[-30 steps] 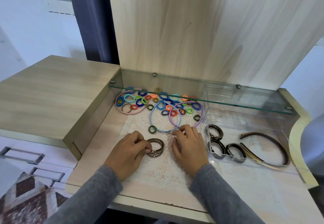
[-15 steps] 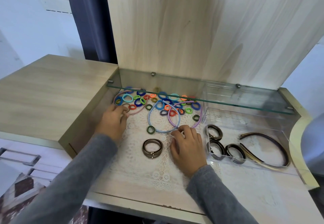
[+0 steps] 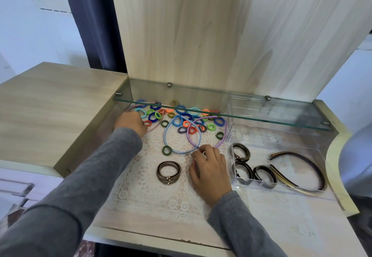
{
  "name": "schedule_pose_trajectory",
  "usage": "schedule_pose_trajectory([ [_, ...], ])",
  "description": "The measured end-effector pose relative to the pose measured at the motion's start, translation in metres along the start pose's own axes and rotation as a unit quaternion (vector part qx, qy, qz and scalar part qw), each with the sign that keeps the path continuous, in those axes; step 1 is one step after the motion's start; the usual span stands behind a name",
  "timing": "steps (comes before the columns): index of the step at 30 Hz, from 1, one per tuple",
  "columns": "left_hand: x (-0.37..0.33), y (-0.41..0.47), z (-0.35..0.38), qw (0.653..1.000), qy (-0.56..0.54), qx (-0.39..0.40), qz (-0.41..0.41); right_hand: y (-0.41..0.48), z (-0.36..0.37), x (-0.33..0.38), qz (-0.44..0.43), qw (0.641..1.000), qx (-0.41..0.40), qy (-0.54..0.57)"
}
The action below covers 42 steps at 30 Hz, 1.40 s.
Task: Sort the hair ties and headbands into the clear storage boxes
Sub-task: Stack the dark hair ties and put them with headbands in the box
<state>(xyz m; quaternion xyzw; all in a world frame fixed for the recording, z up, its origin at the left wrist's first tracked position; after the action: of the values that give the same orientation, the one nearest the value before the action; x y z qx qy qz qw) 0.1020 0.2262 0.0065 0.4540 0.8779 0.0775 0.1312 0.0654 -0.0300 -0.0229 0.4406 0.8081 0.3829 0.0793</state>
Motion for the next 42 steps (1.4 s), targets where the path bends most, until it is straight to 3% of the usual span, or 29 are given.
schedule_pose_trajectory([
  [4, -0.001, -0.005, -0.008, 0.998, -0.047, -0.043, -0.009, -0.002, 0.001, -0.001, 0.005, 1.000, 0.009, 0.000],
  [8, 0.003, -0.025, -0.023, 0.974, -0.190, -0.121, 0.010, -0.001, 0.001, -0.002, 0.007, 1.000, 0.010, -0.001],
  [10, 0.001, -0.040, -0.026, 0.962, -0.248, -0.114, 0.020, 0.000, 0.001, -0.003, 0.008, 1.000, 0.009, 0.001],
  [13, -0.006, -0.069, -0.027, 0.953, -0.296, -0.038, 0.046, -0.001, 0.001, -0.002, 0.006, 1.000, 0.009, 0.001],
  [17, -0.015, -0.102, -0.025, 0.952, -0.286, 0.054, 0.093, -0.002, -0.001, -0.002, 0.005, 1.000, 0.003, 0.001],
  [21, -0.021, -0.112, -0.021, 0.955, -0.250, 0.071, 0.144, -0.003, -0.001, -0.002, 0.006, 1.000, 0.009, -0.001],
  [38, -0.024, -0.110, -0.009, 0.966, -0.196, 0.053, 0.157, -0.004, -0.002, -0.001, 0.016, 1.000, 0.021, 0.015],
  [42, -0.013, -0.112, -0.010, 0.958, -0.260, -0.031, 0.115, -0.003, -0.006, 0.004, -0.006, 0.996, 0.023, 0.087],
])
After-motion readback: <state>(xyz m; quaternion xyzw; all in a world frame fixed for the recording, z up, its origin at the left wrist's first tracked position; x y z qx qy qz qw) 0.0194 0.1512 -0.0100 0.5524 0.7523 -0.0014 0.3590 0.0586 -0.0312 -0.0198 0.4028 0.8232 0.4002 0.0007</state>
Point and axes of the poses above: each hand's wrist, its own y-axis towards the middle knuckle, its own z-axis out of the palm, x = y × z, the point moved 7 cm from there along y, towards the middle knuckle, and after that the axes turned 15 degrees about -x, right-handed, at the moved point
